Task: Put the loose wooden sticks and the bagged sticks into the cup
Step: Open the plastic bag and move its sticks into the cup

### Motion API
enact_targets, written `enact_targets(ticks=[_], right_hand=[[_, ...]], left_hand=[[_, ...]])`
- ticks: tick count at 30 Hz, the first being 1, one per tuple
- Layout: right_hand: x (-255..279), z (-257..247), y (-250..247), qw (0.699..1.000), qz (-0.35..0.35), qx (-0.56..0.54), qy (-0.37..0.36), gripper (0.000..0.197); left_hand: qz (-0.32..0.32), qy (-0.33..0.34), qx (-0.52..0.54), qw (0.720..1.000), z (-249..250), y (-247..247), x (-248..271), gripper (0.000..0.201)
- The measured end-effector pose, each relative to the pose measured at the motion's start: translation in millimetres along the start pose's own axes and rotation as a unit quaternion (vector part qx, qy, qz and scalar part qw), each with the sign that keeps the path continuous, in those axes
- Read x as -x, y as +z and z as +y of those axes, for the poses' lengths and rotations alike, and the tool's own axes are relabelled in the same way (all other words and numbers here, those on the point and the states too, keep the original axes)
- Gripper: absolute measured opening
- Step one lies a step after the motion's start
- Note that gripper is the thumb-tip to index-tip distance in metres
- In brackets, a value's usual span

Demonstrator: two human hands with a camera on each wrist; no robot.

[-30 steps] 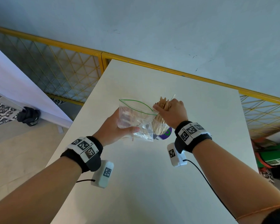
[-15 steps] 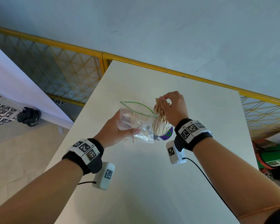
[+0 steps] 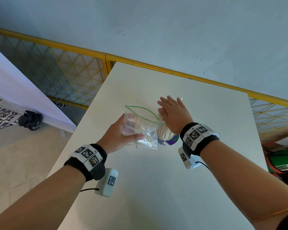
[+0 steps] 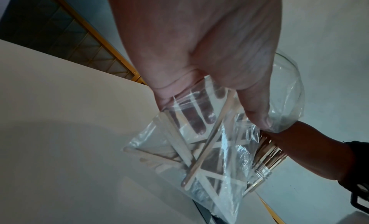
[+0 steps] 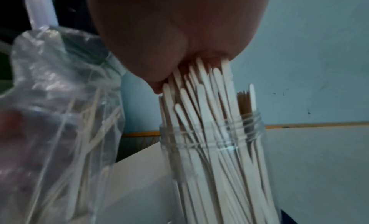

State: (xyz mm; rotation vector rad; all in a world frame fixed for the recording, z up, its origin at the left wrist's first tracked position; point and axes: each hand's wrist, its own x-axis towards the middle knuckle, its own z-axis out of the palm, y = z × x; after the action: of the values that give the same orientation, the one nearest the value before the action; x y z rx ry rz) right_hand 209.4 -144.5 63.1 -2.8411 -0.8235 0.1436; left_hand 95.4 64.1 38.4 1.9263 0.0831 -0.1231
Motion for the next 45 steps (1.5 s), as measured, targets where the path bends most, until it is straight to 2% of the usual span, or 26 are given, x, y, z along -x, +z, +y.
enact_targets(ticks=[5, 13, 14, 15, 17, 18, 19, 20, 21, 23, 25, 26, 30, 33, 35, 38, 40, 41, 42, 44, 45], right_hand=[[4.5, 6.0, 6.8, 0.997, 0.047, -0.061, 0.025, 0.042], [8.5, 6.4, 5.2, 0.993, -0.048, -0.106, 0.011, 0.048], [9.5, 6.4, 2.8, 0.992, -0.043, -0.117, 0.002, 0.048], [11.0, 5.6, -0.6, 0.991, -0.017, -0.134, -0.005, 0.046], [14.7, 0.0, -14.3, 0.978, 0.098, -0.185, -0.015, 0.038], [17.6, -4.2, -24.2, 0.960, 0.155, -0.231, -0.014, 0.030], [20.2, -10.0, -34.7, 0.940, 0.179, -0.291, -0.018, 0.023], [23.0, -17.2, -45.2, 0.923, 0.163, -0.347, -0.029, 0.019], [25.3, -24.6, -53.6, 0.920, 0.117, -0.371, -0.044, 0.019], [27.4, -37.0, -61.9, 0.942, -0.008, -0.330, -0.063, 0.020], [28.0, -40.5, -59.1, 0.957, -0.081, -0.270, -0.066, 0.020], [29.1, -39.6, -58.1, 0.962, -0.093, -0.250, -0.064, 0.019], [35.2, -38.9, -61.3, 0.973, -0.103, -0.194, -0.072, 0.017], [39.5, -40.4, -58.5, 0.975, -0.109, -0.175, -0.082, 0.025], [44.1, -39.0, -57.3, 0.966, -0.142, -0.209, -0.049, 0.032], [53.1, -36.6, -57.3, 0.947, -0.202, -0.248, -0.014, 0.039], [60.5, -39.1, -56.4, 0.938, -0.227, -0.261, -0.037, 0.028], [64.4, -41.4, -57.3, 0.933, -0.227, -0.276, -0.046, 0.015], [67.4, -41.8, -57.7, 0.930, -0.219, -0.290, -0.055, 0.013], [69.4, -39.7, -55.0, 0.932, -0.199, -0.296, -0.066, 0.040], [70.1, -38.4, -53.2, 0.935, -0.186, -0.296, -0.062, 0.040]], left_hand=[[0.003, 0.000, 0.009, 1.000, -3.3, 0.4, -0.6, 0.053], [0.011, 0.007, 0.023, 1.000, 1.5, 3.7, -2.8, 0.052], [0.012, 0.005, 0.023, 1.000, 1.2, 3.9, -2.8, 0.051], [0.012, 0.004, 0.021, 1.000, 1.1, 3.8, -2.4, 0.051], [0.011, 0.004, 0.009, 1.000, -2.0, 2.8, -1.7, 0.049], [0.010, 0.004, -0.002, 1.000, -5.0, 2.6, -1.7, 0.047], [0.009, 0.002, -0.012, 1.000, -7.6, 2.5, -1.7, 0.045], [0.007, 0.001, -0.017, 1.000, -8.9, 2.8, -1.9, 0.043], [0.003, -0.001, -0.019, 1.000, -8.5, 3.2, -1.8, 0.039], [-0.011, 0.008, -0.020, 1.000, -3.2, 5.1, -0.4, 0.032], [-0.040, 0.012, -0.018, 0.999, 7.8, 5.7, 2.8, 0.016], [-0.062, 0.012, -0.018, 0.998, 14.2, 5.0, 5.3, 0.006], [-0.109, 0.005, 0.006, 0.994, 28.0, 0.5, 15.1, 0.022], [-0.096, -0.008, 0.064, 0.993, 30.8, -2.0, 17.6, 0.014], [-0.084, -0.014, 0.077, 0.993, 30.6, -2.5, 19.3, 0.005], [-0.087, -0.024, 0.076, 0.993, 30.6, -2.7, 22.3, 0.028], [-0.091, -0.018, 0.069, 0.993, 32.0, -2.7, 24.8, 0.032], [-0.093, -0.016, 0.067, 0.993, 32.8, -2.4, 25.7, 0.032], [-0.095, -0.014, 0.062, 0.993, 34.5, -2.2, 26.6, 0.030], [-0.098, -0.009, 0.063, 0.993, 36.3, -2.7, 26.0, 0.022], [-0.096, -0.006, 0.064, 0.993, 36.9, -2.8, 25.4, 0.022]])
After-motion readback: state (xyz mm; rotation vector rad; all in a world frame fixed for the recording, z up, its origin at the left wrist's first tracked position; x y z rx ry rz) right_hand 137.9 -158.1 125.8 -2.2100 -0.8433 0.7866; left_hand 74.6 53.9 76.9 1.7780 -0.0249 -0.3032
